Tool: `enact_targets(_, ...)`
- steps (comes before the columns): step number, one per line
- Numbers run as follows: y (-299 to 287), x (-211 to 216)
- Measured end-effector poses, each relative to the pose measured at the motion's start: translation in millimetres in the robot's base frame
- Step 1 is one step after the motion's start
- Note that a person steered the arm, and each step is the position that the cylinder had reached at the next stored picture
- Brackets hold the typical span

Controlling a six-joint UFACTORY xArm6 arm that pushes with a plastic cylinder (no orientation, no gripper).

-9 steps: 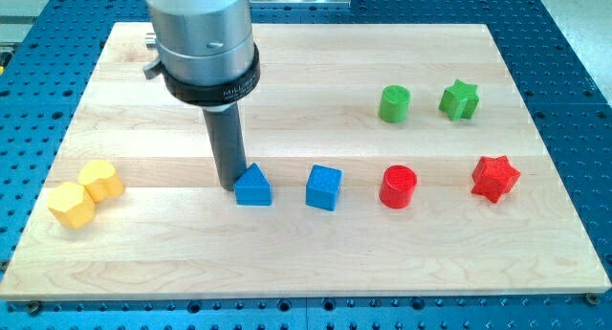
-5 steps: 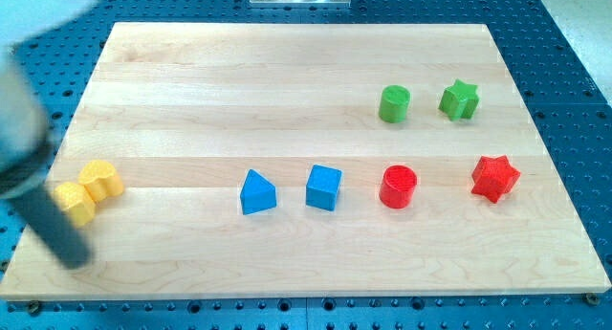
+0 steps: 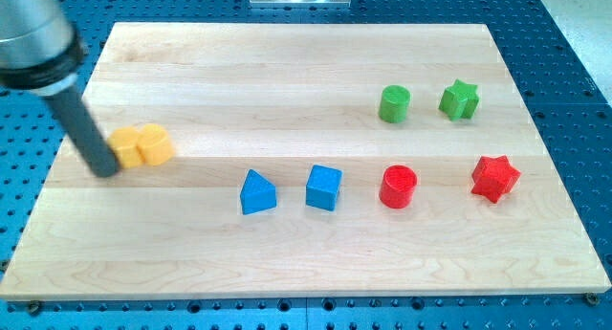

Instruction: Move the yellow blocks horizontally to the left of the green circle

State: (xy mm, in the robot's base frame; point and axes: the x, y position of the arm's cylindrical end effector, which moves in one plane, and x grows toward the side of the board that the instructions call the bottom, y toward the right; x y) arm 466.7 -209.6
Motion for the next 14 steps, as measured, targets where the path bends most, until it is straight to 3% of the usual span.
enact_targets(1, 84.9, -33.0)
enact_targets(2, 59.7, -41.3)
enact_targets(3, 86.7, -70.5)
enact_targets(4, 169.2, -74.8)
enact_targets(5, 96.3, -27.0)
enact_targets(7, 224.5, -26.0)
enact_targets(8, 238.7, -36.2)
enact_targets(9, 238.3, -54.2)
enact_targets(10, 228.1, -45.5)
enact_targets(12, -42.7, -21.1)
enact_targets(13, -34.1, -61.7)
enact_targets(14, 87.6, -88.2)
